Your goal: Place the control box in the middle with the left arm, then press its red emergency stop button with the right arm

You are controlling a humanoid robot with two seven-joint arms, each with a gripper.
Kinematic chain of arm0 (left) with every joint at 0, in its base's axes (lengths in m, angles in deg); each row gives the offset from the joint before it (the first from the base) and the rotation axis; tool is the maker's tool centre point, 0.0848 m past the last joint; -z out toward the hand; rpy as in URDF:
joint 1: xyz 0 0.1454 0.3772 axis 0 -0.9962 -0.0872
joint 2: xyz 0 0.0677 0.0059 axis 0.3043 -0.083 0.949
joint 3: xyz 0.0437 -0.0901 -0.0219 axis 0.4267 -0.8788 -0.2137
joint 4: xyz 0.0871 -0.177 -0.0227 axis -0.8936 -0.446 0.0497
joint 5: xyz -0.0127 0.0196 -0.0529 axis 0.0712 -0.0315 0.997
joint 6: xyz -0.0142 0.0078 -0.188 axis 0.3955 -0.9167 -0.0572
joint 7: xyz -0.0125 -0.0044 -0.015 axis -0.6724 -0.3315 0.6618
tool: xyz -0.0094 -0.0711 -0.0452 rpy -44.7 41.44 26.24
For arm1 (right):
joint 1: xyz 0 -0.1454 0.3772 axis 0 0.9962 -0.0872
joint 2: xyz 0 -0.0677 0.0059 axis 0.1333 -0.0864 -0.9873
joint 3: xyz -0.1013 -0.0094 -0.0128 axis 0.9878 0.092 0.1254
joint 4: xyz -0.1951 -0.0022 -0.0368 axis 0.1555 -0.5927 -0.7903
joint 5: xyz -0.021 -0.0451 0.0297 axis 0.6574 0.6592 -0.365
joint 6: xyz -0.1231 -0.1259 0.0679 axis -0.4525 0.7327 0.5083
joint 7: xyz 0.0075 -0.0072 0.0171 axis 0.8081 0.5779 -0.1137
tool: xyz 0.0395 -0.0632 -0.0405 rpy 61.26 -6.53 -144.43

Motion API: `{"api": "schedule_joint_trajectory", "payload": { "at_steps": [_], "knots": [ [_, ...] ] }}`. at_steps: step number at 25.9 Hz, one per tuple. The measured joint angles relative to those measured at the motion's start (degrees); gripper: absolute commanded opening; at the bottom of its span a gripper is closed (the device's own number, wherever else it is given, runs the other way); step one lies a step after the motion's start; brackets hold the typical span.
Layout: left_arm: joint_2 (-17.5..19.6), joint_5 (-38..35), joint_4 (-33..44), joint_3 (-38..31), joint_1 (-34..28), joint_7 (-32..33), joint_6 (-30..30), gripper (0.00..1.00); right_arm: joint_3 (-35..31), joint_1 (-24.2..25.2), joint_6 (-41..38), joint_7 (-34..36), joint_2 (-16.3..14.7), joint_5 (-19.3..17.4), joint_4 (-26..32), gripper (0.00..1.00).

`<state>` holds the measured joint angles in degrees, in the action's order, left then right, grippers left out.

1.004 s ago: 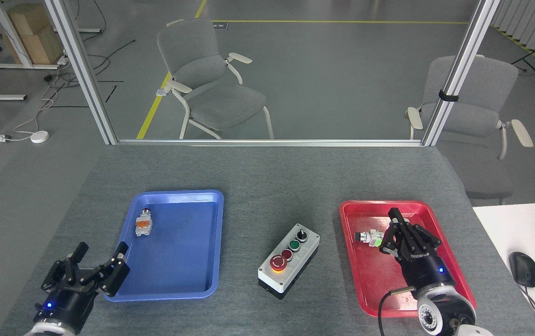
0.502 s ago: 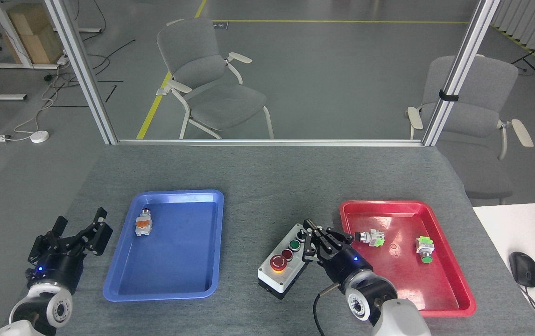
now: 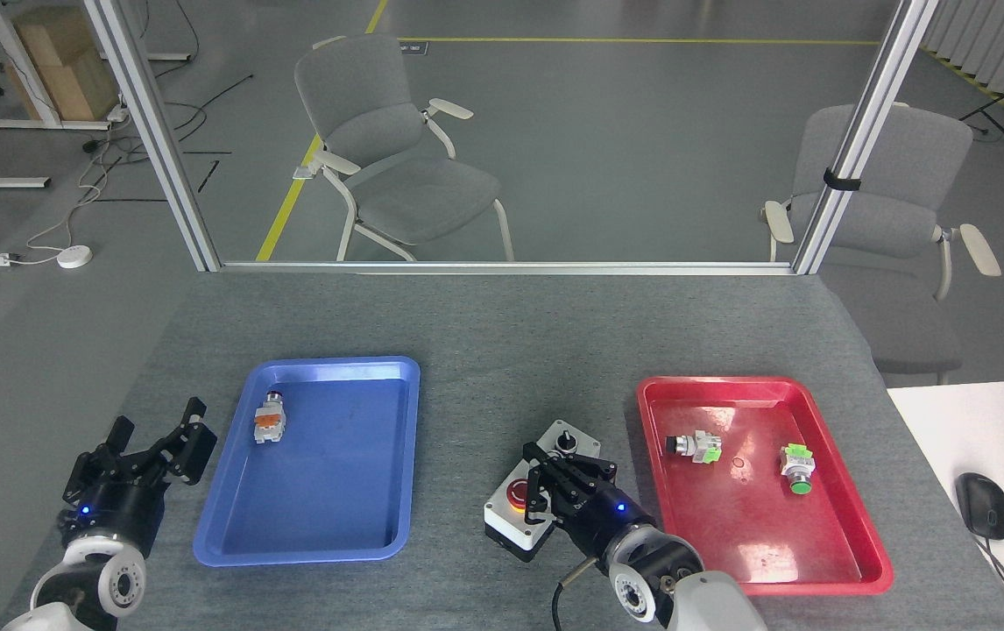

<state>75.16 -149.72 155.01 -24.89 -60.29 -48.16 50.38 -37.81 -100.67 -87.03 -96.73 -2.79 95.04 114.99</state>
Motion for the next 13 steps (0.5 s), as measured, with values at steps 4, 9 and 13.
{"api": "schedule_joint_trajectory", "payload": {
  "at_steps": [4, 9, 13],
  "knots": [
    [-1.93, -0.66, 0.27, 0.03, -0.17, 0.01, -0.08, 0.99, 0.31, 0.01, 0.00, 0.01, 0.12, 0.00, -2.05, 0.00],
    [-2.79, -5.10, 0.50, 0.08, -0.22, 0.00, -0.15, 0.99, 1.38, -0.02, -0.03, 1.17, 0.20, -0.01, -4.69, 0.00],
    [-3.30, -7.23, 0.59, 0.09, -0.28, 0.00, -1.11, 0.99, 1.83, 0.11, -0.01, 1.62, 0.19, -0.01, -5.55, 0.00]
  ]
}}
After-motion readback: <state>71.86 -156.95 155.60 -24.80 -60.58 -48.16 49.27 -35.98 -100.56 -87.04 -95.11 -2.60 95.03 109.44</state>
